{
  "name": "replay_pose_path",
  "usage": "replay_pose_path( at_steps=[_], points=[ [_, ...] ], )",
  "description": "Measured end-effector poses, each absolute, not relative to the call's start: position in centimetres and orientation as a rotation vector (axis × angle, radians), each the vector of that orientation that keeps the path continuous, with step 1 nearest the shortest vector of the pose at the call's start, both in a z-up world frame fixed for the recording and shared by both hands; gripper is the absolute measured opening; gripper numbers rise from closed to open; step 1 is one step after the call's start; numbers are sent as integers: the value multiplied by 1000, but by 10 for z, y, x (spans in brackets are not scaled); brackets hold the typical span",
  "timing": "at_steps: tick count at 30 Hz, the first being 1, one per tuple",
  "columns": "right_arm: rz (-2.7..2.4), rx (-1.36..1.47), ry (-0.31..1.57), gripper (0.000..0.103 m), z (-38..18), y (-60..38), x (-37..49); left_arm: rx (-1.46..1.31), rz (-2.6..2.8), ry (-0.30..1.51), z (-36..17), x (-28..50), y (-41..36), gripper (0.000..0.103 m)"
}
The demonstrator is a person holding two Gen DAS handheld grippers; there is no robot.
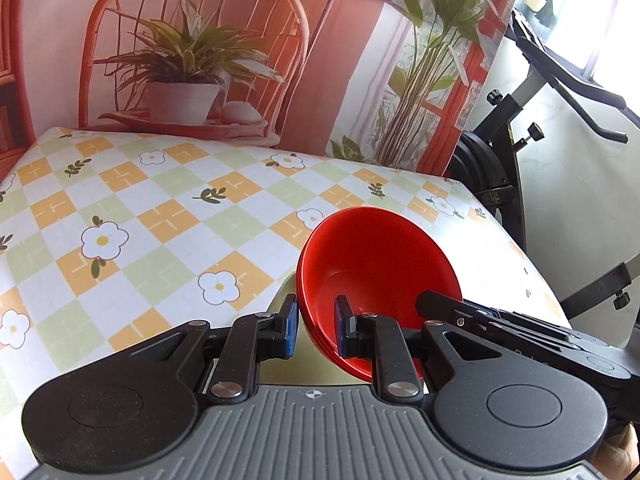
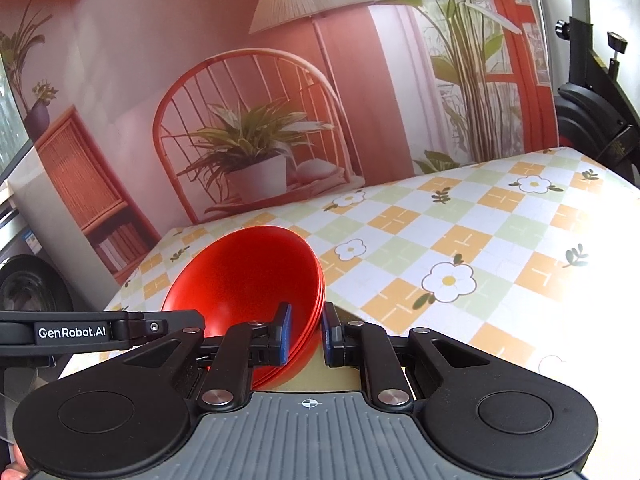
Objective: Organize plates and bowls
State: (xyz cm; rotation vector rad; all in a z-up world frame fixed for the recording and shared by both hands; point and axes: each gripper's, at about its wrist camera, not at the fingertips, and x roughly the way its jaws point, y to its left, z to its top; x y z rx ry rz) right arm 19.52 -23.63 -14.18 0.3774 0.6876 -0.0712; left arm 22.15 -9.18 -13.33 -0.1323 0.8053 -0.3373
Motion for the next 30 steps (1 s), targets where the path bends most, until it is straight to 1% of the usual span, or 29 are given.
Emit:
replay_pose_path(
  at_steps=[11,18,30],
  points=[
    [-71,375,697,14,-144,-233,184,-156,-331,807,-137,210,-90,20],
    [-70,373,719,14,-149,-229,182,-124,-315,818,-141,206,-93,20],
    [-86,386,782,14,-160,-234,180,-109,-325,873,-155,205,-96,20]
  ],
)
